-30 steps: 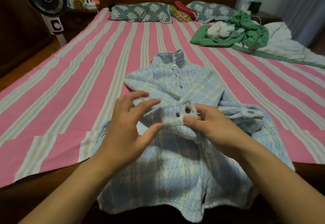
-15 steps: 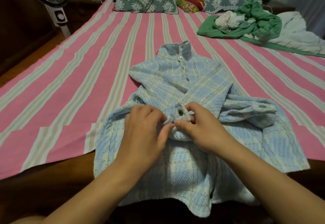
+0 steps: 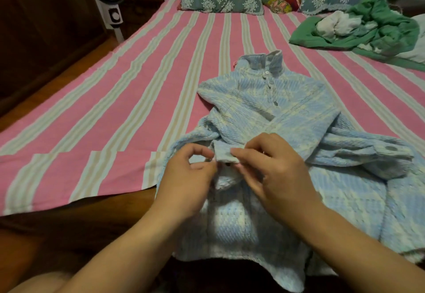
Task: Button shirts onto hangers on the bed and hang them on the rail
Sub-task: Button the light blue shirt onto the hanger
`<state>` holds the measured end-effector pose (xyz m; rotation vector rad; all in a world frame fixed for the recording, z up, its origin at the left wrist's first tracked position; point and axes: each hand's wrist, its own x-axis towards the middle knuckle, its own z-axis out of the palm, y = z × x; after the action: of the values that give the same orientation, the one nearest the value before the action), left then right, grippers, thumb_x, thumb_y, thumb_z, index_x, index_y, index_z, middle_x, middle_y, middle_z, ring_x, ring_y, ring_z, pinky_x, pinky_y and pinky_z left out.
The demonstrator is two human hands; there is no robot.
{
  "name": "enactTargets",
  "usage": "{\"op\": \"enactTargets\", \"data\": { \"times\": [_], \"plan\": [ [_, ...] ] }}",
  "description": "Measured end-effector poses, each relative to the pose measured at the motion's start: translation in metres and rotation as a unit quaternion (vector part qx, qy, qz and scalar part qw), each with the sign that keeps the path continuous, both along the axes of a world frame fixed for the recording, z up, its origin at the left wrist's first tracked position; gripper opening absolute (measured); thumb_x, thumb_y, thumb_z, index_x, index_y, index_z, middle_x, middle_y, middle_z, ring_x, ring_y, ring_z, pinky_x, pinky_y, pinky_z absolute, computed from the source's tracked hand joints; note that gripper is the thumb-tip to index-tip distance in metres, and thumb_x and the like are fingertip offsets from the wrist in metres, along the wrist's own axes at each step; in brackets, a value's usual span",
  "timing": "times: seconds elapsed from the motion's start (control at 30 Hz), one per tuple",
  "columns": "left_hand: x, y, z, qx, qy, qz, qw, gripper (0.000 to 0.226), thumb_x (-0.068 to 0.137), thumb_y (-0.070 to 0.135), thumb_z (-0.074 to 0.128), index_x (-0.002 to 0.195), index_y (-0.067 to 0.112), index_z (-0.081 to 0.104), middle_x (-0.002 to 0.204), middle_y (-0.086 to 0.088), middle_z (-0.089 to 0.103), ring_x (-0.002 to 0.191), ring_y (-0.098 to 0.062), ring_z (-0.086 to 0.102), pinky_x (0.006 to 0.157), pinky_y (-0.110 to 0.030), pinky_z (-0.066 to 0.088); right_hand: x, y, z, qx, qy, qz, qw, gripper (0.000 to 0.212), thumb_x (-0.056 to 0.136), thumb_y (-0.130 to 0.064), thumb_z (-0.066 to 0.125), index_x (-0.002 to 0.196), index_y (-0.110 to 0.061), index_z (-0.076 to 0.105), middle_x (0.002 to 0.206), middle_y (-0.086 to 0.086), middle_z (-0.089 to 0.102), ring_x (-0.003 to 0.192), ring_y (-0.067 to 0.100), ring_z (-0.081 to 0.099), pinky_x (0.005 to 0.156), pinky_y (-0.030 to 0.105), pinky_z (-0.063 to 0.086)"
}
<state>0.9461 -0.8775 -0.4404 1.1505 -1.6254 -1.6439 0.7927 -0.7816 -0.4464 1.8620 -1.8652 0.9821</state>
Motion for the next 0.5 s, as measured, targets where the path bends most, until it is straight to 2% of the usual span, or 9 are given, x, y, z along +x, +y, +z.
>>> {"op": "enactTargets", "data": {
  "times": [0.1,0.27,0.33,0.43,0.47,0.5],
  "plan": [
    [0.004,-0.006,0.0,0.037,-0.003,0.013,0.999,0.012,0.089,0.006,0.07,0.094,0.017,0.066,0.061,-0.004,0.066,0.053,-0.018,0.056,0.06,-0.032,0.042,-0.006,-0.004,-0.015,0.015,0.016,0.027,0.999,0.022,0.098,-0.023,0.065,0.11,-0.009,0.076,0.089,0.007,0.062,0.078,0.027,0.058,0.061,0.041,0.05],
    [0.008,-0.008,-0.009,0.034,-0.03,-0.028,0.999,0.016,0.093,0.011,0.067,0.1,0.024,0.062,0.06,-0.001,0.066,0.064,-0.023,0.051,0.067,-0.04,0.04,-0.008,-0.003,-0.031,0.083,0.079,0.014,0.993,0.024,0.101,-0.026,0.061,0.118,-0.013,0.072,0.103,0.005,0.066,0.084,0.026,0.058,0.06,0.041,0.052],
    [0.008,-0.007,-0.008,0.057,-0.03,-0.025,0.998,0.018,0.094,0.007,0.063,0.105,0.022,0.059,0.063,-0.003,0.068,0.063,-0.025,0.056,0.067,-0.045,0.049,-0.008,0.0,-0.035,0.095,0.087,0.019,0.991,0.025,0.102,-0.025,0.06,0.12,-0.012,0.071,0.106,0.005,0.067,0.086,0.026,0.059,0.06,0.04,0.052],
    [0.005,-0.001,-0.005,0.171,0.031,-0.01,0.985,0.016,0.097,0.008,0.064,0.108,0.011,0.053,0.07,-0.009,0.062,0.052,-0.022,0.057,0.063,-0.043,0.057,-0.006,0.005,-0.036,0.115,0.081,0.041,0.989,0.029,0.102,-0.021,0.056,0.125,-0.008,0.068,0.112,0.009,0.065,0.093,0.029,0.058,0.071,0.043,0.053],
    [0.003,0.002,-0.006,0.166,0.03,-0.005,0.986,0.02,0.095,0.013,0.068,0.108,0.011,0.052,0.072,-0.011,0.061,0.051,-0.021,0.056,0.061,-0.042,0.055,-0.004,0.007,-0.036,0.126,0.075,0.049,0.988,0.032,0.101,-0.019,0.054,0.127,-0.006,0.066,0.116,0.01,0.063,0.097,0.03,0.058,0.078,0.043,0.052],
    [0.001,0.004,-0.01,0.123,0.012,-0.002,0.992,0.026,0.093,0.02,0.073,0.105,0.012,0.051,0.073,-0.012,0.062,0.052,-0.022,0.055,0.059,-0.041,0.053,-0.002,0.011,-0.036,0.137,0.063,0.057,0.987,0.035,0.099,-0.018,0.053,0.13,-0.005,0.064,0.12,0.011,0.061,0.102,0.03,0.056,0.085,0.043,0.05]
  ]
}}
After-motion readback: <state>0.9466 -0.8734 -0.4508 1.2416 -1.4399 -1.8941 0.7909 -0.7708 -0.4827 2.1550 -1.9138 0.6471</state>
